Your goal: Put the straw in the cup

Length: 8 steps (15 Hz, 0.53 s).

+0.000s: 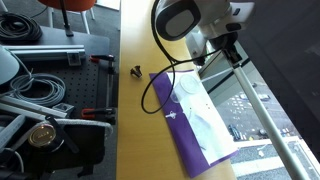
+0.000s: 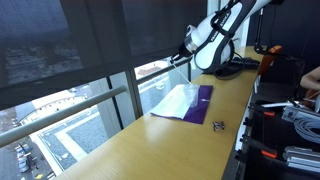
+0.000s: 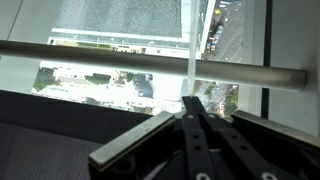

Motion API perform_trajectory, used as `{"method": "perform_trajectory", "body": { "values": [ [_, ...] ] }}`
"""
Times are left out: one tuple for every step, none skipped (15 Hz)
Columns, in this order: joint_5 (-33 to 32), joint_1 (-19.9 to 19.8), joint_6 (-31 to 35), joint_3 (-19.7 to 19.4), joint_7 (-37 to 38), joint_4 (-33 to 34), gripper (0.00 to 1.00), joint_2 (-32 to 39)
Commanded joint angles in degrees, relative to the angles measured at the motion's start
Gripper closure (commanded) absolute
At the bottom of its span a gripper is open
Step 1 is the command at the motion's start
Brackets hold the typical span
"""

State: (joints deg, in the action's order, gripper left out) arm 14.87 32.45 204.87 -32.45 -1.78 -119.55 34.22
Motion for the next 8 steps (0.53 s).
{"method": "perform_trajectory", "body": {
  "values": [
    [1.1,0.8,10.1,-0.3,0.5,0.0,1.00,2.5],
    [1.3,1.0,9.9,-0.4,0.5,0.4,1.00,2.6],
    [1.3,1.1,9.8,-0.4,0.5,0.6,1.00,2.7],
    [1.3,1.3,9.7,-0.4,0.5,1.1,1.00,2.8],
    [1.4,1.4,9.6,-0.5,0.6,1.5,1.00,3.0],
    [1.5,1.5,9.5,-0.5,0.6,1.9,1.00,3.2],
    [1.5,1.5,9.5,-0.5,0.7,2.2,1.00,3.3],
    [1.4,1.5,9.7,-0.4,0.7,2.4,1.00,3.5]
  ]
}}
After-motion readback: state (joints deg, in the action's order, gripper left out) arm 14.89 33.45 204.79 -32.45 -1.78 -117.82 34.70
